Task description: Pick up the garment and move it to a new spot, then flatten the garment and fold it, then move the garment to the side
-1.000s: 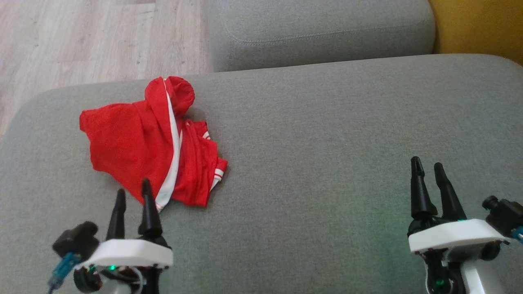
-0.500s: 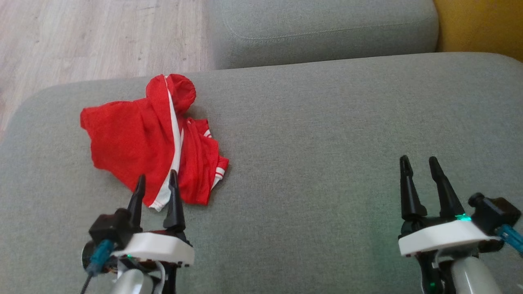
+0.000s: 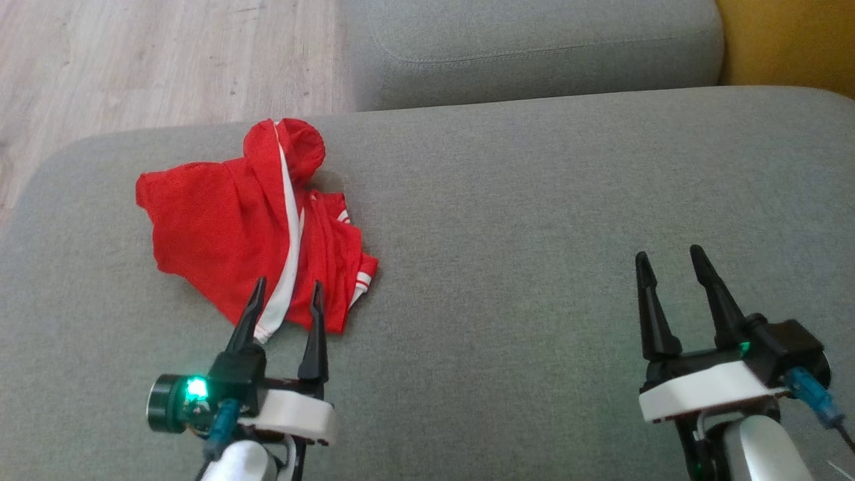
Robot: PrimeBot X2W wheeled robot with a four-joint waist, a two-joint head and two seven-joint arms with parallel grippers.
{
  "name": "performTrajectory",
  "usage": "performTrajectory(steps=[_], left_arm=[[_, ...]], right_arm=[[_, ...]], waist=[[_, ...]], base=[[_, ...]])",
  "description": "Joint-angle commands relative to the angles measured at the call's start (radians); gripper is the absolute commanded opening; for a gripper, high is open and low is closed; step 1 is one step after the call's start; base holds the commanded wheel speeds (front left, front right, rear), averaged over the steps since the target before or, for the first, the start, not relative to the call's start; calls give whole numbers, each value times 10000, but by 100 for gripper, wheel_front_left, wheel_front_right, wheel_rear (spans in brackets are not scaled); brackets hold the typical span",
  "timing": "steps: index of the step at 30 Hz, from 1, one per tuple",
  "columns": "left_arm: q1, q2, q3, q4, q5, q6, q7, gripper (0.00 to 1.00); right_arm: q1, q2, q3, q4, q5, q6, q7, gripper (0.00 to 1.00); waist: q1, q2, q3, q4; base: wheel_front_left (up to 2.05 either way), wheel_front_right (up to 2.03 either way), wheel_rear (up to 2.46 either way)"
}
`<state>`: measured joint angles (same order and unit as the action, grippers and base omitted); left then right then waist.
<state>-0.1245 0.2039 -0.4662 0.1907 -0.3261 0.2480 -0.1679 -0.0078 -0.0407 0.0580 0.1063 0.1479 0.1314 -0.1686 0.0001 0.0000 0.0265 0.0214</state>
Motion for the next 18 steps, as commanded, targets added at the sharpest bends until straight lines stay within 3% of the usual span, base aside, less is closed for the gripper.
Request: performTrajectory(steps=[1,18], left_arm=[[-618,202,87,-285,366,217,-170,100],[-1010,770,-1165,72,2145,996,-640,100]], right_arm=[[-446,-79,278,-434,-464,-6,-161,100],[-537,-88,665,-650,-2704,-7,-632,100]], waist=[[-1,0,-2,18],[-1,0,31,-38]], base=[[0,0,0],[0,0,0]])
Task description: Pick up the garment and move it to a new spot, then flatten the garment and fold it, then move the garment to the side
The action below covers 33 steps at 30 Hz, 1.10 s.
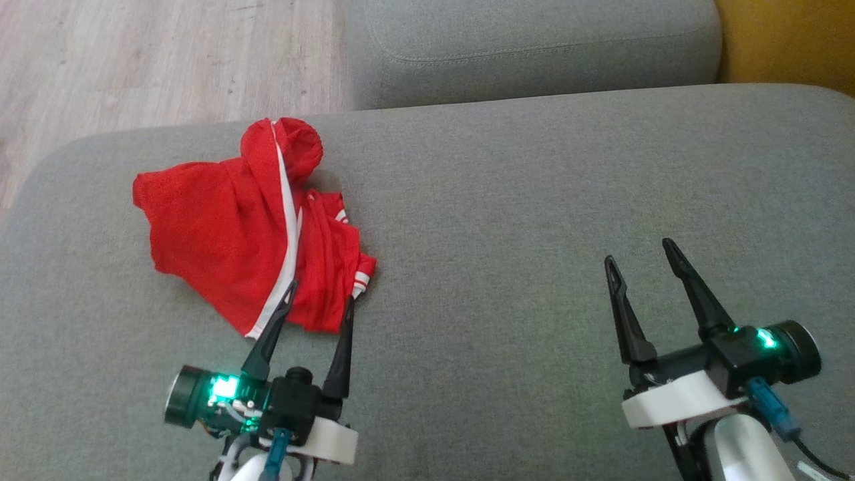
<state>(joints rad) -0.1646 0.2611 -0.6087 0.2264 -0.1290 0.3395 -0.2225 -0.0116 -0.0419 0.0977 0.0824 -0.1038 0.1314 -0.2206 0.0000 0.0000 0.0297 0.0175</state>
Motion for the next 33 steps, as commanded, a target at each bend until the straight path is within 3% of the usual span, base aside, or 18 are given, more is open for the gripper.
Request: performTrajectory(steps=[1,5,9,15,23,33], left_arm=[[-625,195,213,-261,233,119,-123,100],[-613,96,249,-489,251,285,-240,100],[-255,-99,826,-884,-87,153,-387,100],[403,-922,2169,-1010,-1293,-847,-392,100],[795,-1523,3145,-522,-1261,-2244,-393,100],[851,-1904,3802,-173,-592,-2805,-393,100]], right_arm=[[-486,-78,282,-423,-114,-7,-141,100],[-434,-80,154,-507,122,-7,-259,100],[-348,-83,35,-470,633,-7,-406,100],[-257,-83,-92,161,2081,-7,-412,100],[-238,-83,-96,1077,2754,-7,-412,100],[-303,-83,-16,1028,2968,-7,-412,100]], waist=[[0,0,-4,6],[0,0,19,45],[0,0,-2,76],[0,0,-21,81],[0,0,-71,80],[0,0,-69,196]], base=[[0,0,0],[0,0,0],[0,0,0],[0,0,0],[0,0,0],[0,0,0]])
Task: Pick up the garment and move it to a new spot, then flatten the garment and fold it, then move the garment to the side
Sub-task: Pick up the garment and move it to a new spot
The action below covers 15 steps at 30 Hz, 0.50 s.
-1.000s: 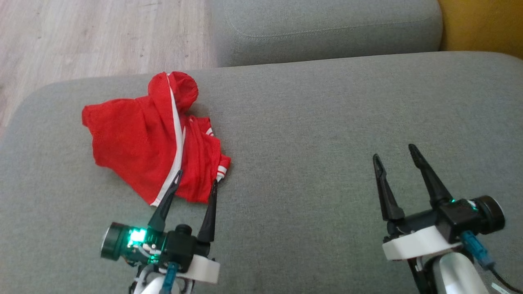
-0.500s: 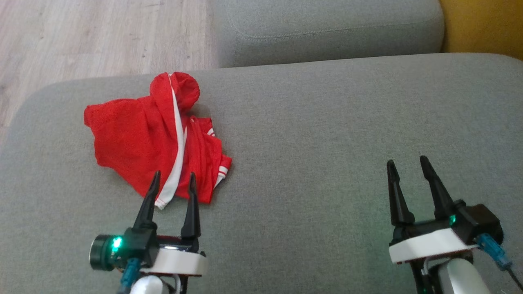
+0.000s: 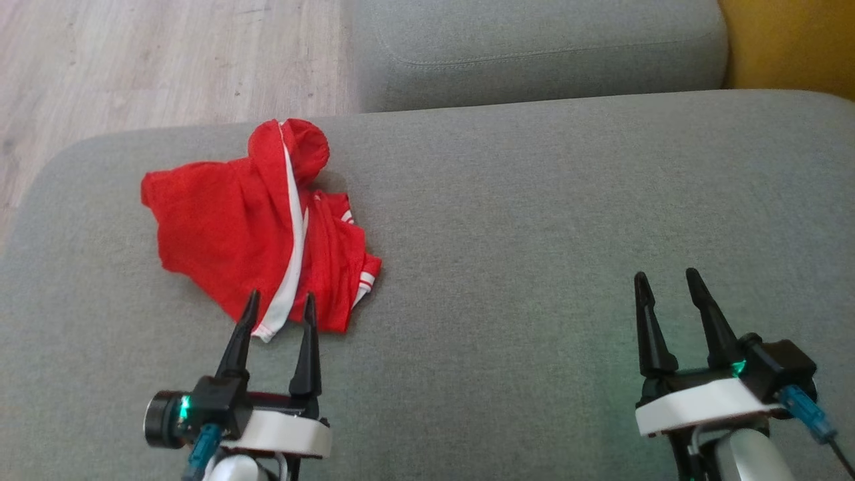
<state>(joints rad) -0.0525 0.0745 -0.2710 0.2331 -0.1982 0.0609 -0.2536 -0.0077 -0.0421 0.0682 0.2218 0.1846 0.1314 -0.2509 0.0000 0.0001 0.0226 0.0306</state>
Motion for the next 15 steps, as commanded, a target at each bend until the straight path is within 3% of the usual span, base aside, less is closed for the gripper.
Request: performTrajectory(steps=[1,6,15], left_arm=[[-271,-59,478,-210,149,-41,-82,100],[-236,-117,696,-86,320,-96,-82,100],[48,-142,1181,50,713,-144,-82,100]], right_arm=[[-331,-81,317,-380,96,-7,-109,100],[-275,-81,484,-406,159,-7,-109,100],[-22,-81,1030,-647,552,-7,-109,100]], waist=[[0,-1,-3,128],[0,-1,-44,476],[0,-1,-343,1694]], base=[[0,0,0],[0,0,0],[0,0,0]])
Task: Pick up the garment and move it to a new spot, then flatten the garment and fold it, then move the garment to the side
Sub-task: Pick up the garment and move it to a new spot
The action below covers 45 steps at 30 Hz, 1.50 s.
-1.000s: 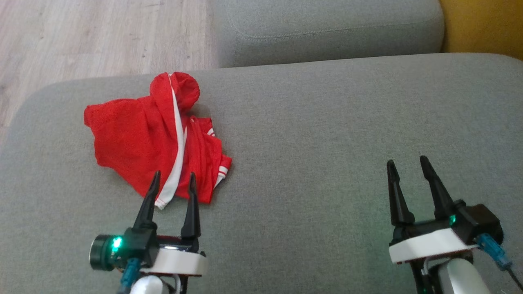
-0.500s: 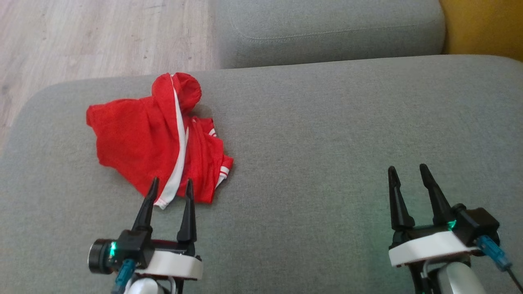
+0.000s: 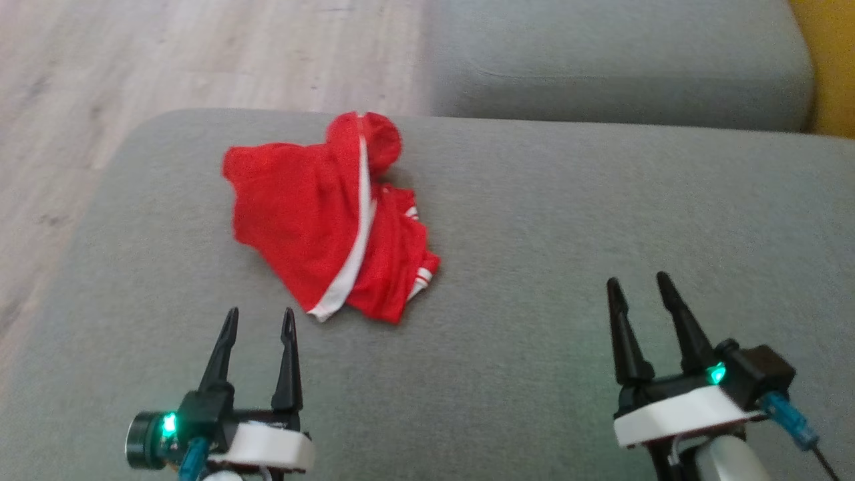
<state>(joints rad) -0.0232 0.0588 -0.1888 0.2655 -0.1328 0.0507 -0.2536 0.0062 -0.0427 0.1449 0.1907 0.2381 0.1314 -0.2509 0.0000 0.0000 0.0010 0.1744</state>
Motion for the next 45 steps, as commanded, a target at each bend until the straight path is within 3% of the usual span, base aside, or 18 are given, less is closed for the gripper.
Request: performTrajectory(steps=[1,12,23,28,36,41,45], left_arm=[[-206,12,399,-282,81,-51,-82,100],[163,-20,646,-362,296,-134,-82,100],[237,-46,795,-434,372,-177,-82,100],[-19,12,768,-446,540,-288,-82,100],[-1915,683,379,175,904,-1119,-42,100],[-4228,1303,-223,1148,973,-1657,862,100],[-5882,1954,-915,2157,752,-1796,2023,100]], right_arm=[[-116,-75,331,-376,50,-7,-109,100],[150,-75,777,-262,196,-7,-109,100],[127,-75,1108,-272,282,-7,-109,100],[-8,-75,1180,-310,233,-7,-109,100],[-478,-75,1081,-363,16,-7,-109,100],[-811,-75,998,-377,-124,-7,-109,100],[-1125,-75,976,-412,-153,-7,-109,100]], waist=[[0,0,-176,399],[0,0,-517,1619],[0,0,-407,1928],[0,0,-67,1767],[0,0,859,1024],[0,0,1599,483],[0,0,2119,96]], base=[[0,0,0],[0,0,0],[0,0,0],[0,0,0],[0,0,0],[0,0,0],[0,0,0]])
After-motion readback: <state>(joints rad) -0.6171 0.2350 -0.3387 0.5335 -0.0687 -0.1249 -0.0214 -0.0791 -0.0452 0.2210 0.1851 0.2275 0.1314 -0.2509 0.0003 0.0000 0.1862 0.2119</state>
